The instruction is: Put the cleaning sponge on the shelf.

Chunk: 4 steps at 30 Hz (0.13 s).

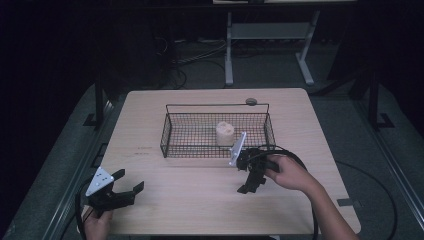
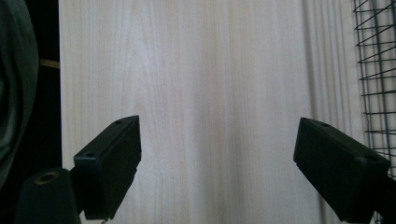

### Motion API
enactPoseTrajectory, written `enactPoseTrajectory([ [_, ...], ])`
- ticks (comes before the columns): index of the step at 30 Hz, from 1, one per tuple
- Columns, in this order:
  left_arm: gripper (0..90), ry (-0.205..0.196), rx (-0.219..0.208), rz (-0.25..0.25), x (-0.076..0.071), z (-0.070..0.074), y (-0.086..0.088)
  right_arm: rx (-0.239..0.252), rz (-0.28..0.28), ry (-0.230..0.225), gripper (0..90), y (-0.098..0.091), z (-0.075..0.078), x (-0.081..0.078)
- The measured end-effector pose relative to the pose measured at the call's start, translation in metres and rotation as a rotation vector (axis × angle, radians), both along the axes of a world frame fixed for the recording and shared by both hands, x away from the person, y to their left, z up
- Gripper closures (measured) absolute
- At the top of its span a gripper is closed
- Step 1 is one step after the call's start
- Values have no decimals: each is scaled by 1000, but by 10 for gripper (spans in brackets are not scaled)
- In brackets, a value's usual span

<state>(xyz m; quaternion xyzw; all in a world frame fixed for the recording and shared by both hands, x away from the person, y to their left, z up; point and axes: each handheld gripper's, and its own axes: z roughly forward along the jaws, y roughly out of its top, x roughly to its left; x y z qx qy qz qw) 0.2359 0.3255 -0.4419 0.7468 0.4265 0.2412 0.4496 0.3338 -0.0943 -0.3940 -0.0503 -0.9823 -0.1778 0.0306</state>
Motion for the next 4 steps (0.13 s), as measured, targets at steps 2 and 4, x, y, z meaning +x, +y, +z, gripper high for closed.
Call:
enactPoseTrajectory([
  [2, 139, -1, 0, 1, 0, 0, 0, 2, -6, -21, 147, -1, -2, -3],
  [4, 139, 1, 3, -3, 0, 0, -1, 14, 1, -15, 147, -2, -2, -6],
])
